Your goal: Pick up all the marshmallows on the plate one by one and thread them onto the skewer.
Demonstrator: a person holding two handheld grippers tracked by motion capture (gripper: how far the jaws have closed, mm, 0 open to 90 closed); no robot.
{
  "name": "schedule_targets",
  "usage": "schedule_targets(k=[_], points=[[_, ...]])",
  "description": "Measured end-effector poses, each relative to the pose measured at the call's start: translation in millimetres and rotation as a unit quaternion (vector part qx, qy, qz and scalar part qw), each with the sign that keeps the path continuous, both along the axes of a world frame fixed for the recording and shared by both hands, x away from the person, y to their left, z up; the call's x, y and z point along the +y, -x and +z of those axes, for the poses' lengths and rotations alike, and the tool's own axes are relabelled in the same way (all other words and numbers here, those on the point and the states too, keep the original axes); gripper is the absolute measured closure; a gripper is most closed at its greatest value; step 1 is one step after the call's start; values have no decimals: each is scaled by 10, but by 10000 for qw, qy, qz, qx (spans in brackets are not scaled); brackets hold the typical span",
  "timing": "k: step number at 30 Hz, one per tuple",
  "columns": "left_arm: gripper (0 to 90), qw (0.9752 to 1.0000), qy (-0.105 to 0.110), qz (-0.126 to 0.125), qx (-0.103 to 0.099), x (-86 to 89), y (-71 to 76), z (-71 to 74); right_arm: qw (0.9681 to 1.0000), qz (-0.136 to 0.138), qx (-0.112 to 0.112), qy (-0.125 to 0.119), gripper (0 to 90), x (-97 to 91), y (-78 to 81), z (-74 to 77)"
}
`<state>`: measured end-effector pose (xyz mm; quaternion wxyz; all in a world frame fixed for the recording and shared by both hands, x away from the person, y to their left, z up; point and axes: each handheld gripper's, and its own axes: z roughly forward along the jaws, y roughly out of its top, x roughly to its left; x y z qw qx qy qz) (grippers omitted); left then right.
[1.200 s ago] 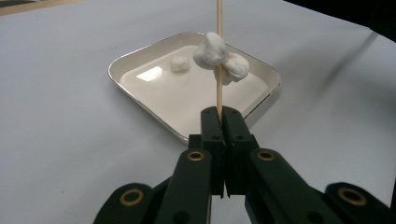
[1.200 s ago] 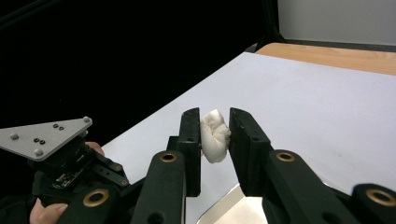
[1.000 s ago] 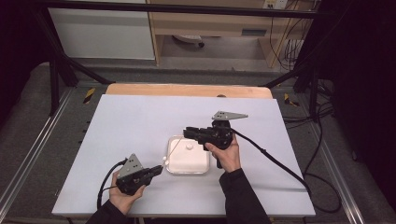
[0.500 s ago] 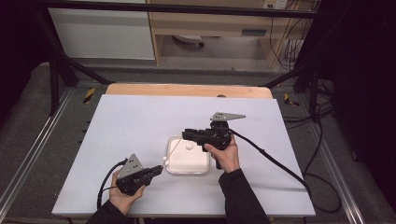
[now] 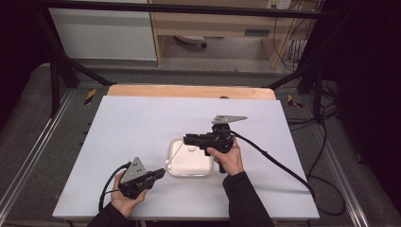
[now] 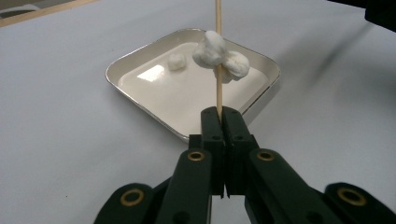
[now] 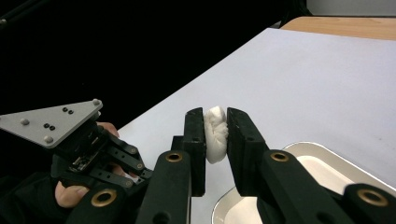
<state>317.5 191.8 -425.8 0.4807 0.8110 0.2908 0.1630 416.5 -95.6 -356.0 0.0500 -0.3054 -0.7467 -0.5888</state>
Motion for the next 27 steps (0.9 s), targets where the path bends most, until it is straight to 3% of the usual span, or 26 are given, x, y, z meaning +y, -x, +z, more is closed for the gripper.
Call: schedule_targets(k=[10, 27], points=[[892, 9998, -95, -121, -134, -7, 18, 5, 9997, 236, 64, -69, 799, 4, 34, -1], [893, 9992, -366, -116, -88, -42, 7, -10, 9986, 510, 101, -25, 811, 49, 73, -63]])
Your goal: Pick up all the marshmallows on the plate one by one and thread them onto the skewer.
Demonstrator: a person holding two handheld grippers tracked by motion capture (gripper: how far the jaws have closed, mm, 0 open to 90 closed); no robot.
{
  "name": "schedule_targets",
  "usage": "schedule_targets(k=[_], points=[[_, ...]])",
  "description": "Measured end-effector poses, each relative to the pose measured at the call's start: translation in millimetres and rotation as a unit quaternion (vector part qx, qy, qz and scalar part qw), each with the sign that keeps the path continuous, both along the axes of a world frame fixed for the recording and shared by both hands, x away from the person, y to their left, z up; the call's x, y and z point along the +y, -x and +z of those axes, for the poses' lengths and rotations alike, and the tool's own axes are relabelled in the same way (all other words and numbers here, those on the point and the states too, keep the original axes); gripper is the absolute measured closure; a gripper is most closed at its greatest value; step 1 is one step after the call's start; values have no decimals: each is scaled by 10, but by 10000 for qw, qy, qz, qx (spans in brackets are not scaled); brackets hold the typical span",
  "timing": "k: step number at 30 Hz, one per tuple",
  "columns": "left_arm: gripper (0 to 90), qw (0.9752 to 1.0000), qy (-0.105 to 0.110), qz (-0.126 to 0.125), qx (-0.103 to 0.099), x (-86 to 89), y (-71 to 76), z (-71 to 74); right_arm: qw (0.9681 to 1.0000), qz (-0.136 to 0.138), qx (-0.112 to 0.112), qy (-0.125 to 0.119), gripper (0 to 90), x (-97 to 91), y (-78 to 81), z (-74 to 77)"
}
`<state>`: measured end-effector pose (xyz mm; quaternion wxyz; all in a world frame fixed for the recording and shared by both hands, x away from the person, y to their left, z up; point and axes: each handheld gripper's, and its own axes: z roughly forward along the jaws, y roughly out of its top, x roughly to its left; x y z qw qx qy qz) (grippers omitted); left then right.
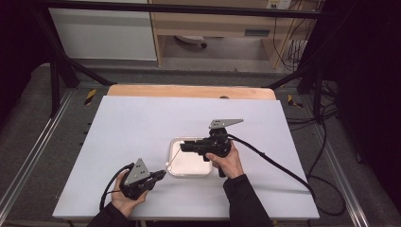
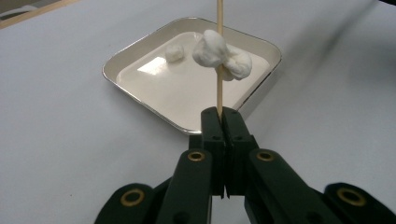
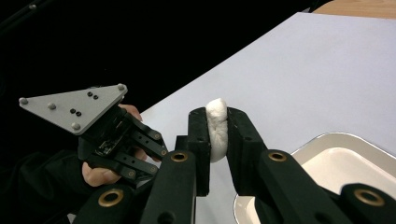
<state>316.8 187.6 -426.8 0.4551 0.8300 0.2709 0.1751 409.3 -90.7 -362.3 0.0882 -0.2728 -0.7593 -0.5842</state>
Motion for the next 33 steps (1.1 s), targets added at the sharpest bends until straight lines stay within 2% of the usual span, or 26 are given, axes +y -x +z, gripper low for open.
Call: schedule_targets(k=[9, 13, 26, 33], points=[[893, 10000, -69, 15, 15, -13, 9, 3, 9999, 42, -92, 97, 814, 19, 32, -25], [893, 9999, -101, 53, -20, -9, 8, 2, 9996, 11, -163, 227, 817, 22, 49, -34], [893, 9998, -192, 42, -41, -26, 19, 0, 9995, 57, -162, 270, 823, 42, 56, -66], [893, 9997, -244, 50, -55, -36, 23, -2, 9992, 56, -153, 379, 826, 46, 64, -78]])
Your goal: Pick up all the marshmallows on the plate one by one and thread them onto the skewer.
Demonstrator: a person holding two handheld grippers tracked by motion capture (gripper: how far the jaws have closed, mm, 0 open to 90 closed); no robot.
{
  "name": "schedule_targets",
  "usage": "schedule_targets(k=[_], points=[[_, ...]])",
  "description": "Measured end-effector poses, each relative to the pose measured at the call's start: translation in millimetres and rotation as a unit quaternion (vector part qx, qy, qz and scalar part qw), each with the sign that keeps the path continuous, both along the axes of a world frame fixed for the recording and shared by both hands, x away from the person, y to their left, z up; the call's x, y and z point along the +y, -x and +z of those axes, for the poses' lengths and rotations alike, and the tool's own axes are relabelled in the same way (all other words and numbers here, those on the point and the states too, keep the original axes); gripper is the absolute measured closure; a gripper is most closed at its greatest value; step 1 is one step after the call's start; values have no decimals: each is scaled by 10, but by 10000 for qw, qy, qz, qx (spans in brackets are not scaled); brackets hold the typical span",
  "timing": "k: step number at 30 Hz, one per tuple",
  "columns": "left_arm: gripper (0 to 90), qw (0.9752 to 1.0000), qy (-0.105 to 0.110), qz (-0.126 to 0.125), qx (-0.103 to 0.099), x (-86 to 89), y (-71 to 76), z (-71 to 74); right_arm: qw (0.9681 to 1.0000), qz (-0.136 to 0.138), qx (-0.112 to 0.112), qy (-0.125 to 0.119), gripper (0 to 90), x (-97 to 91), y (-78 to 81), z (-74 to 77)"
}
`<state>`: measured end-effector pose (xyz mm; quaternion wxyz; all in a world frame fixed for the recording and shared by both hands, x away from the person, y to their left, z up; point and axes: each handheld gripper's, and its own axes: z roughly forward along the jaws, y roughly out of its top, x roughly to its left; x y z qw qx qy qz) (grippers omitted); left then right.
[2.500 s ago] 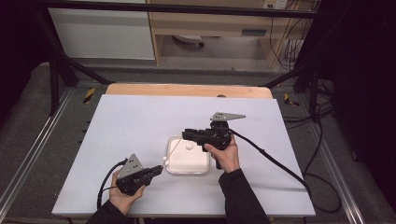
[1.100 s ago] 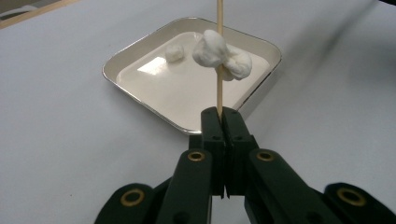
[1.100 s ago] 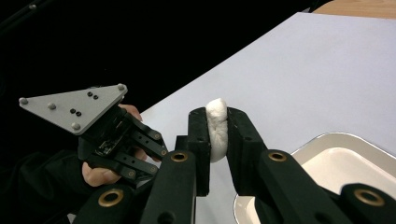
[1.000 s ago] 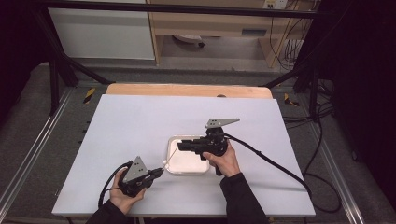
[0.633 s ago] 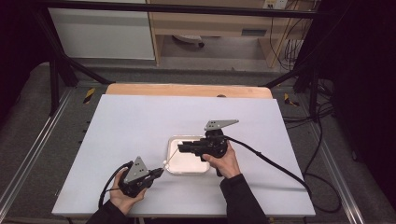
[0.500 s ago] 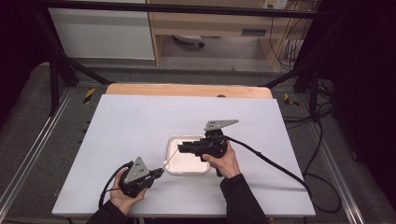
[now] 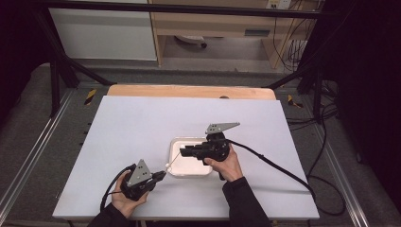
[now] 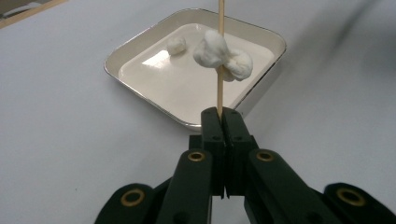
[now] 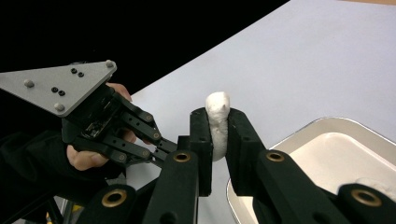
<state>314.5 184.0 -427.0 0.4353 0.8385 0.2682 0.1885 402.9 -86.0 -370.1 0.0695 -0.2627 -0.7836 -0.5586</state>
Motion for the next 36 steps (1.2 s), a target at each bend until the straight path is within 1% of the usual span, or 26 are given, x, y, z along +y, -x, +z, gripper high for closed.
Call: schedule_targets(k=[4, 6, 9, 10, 11, 14, 17, 20, 30, 32, 33, 35, 36], points=[[893, 10000, 11, -3, 45, -6, -5, -7, 10000, -14, 18, 41, 827, 4, 4, -8], [894, 10000, -19, 1, 18, -13, -3, -1, 10000, -16, 18, 26, 828, 7, 3, -15], [894, 10000, 4, -8, 50, -9, -10, -5, 10000, -4, 23, 11, 828, 14, 0, -17], [894, 10000, -40, 8, 24, -14, -8, -5, 10000, -14, 21, 19, 829, 14, 3, -21], [893, 10000, -8, 1, 41, -14, -10, -5, 10000, -8, 21, 14, 829, 15, 4, -25], [894, 10000, 0, 8, 30, -5, -4, -1, 10000, 11, 13, -2, 830, 18, 7, -24], [894, 10000, -24, 19, 43, -15, -9, -11, 10000, -7, 26, 33, 831, 24, 11, -34], [893, 10000, -32, 7, 24, -25, -3, -10, 10000, 0, 38, -2, 831, 28, 12, -39], [894, 10000, -37, 30, 59, -19, -13, -11, 10000, 9, 37, 2, 833, 40, 15, -62], [894, 10000, 17, 15, 79, -21, -11, -6, 10000, 9, 38, 22, 833, 40, 15, -66], [894, 10000, 21, 21, 49, -21, -7, 2, 10000, -5, 51, -13, 833, 36, 15, -66], [894, 10000, 55, 18, 63, -13, -14, -3, 10000, -19, 62, -57, 832, 28, 12, -64], [894, 10000, 56, 16, 55, -12, -17, -7, 10000, -20, 73, -21, 831, 26, 10, -63]])
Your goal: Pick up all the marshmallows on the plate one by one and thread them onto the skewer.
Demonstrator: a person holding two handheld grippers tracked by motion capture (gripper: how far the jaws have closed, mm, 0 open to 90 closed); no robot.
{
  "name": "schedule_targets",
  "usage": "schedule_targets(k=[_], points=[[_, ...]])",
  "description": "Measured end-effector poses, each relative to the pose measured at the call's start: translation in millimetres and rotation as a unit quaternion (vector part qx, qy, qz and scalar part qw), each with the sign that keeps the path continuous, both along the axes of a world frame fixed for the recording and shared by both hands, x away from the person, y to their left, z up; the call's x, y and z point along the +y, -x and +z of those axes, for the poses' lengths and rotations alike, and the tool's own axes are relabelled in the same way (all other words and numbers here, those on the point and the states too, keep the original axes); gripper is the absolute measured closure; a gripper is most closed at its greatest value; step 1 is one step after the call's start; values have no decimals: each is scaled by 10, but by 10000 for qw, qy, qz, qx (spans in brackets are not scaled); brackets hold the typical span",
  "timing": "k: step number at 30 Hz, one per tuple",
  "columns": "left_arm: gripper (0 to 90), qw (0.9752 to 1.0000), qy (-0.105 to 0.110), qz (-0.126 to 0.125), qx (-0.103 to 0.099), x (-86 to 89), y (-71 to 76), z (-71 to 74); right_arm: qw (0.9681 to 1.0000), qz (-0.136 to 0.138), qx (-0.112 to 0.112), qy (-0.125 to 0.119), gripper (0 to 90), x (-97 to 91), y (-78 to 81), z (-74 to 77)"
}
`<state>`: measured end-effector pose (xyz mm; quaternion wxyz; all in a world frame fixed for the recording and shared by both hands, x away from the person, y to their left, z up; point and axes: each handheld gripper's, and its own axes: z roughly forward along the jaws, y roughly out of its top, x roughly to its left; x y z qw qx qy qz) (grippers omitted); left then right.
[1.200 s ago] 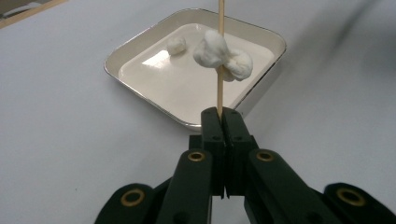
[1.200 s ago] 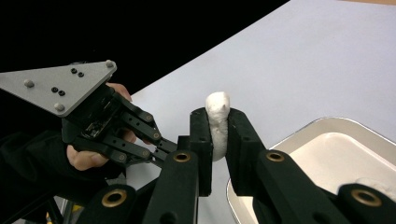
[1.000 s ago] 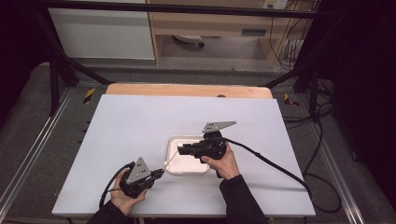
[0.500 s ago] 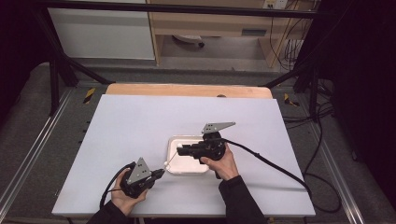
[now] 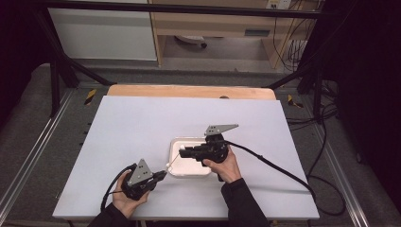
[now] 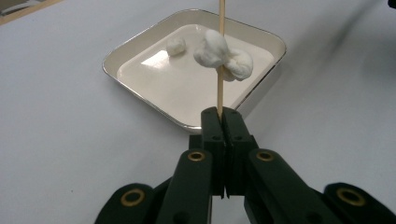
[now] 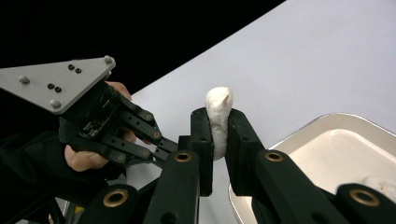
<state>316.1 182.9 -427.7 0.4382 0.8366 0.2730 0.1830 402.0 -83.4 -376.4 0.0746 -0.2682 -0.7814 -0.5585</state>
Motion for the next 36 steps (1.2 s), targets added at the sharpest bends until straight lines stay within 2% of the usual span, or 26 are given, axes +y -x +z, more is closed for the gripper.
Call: schedule_targets(k=[4, 6, 10, 24, 30, 33, 34, 35, 36], points=[[894, 10000, 15, 17, -3, -20, -9, 4, 10000, -32, -12, -36, 832, -2, -4, 1], [894, 10000, -56, -9, -39, -44, 5, 0, 10000, -20, 2, -84, 833, 3, -13, -1], [894, 10000, -88, 37, 0, -25, -8, -17, 10000, -12, -17, 16, 834, 11, 6, -34], [894, 10000, -58, -23, 21, -38, 3, -17, 9999, 30, 60, -90, 837, 13, 14, -82], [894, 9999, -124, -17, -1, -43, 2, -23, 9999, 33, 70, -65, 838, 20, 19, -96], [894, 10000, -80, -22, -5, -32, 3, -15, 9999, 39, 94, -69, 839, 23, 23, -100], [894, 9997, 181, -116, -61, -21, 4, 6, 9999, 65, 99, -58, 839, 27, 25, -105], [894, 9994, 290, -106, -164, -48, 15, 89, 9994, 236, 205, 121, 836, 61, 26, -136], [895, 9983, -298, 79, -501, -117, 41, 122, 9979, 487, 283, 328, 837, 156, 52, -233]])
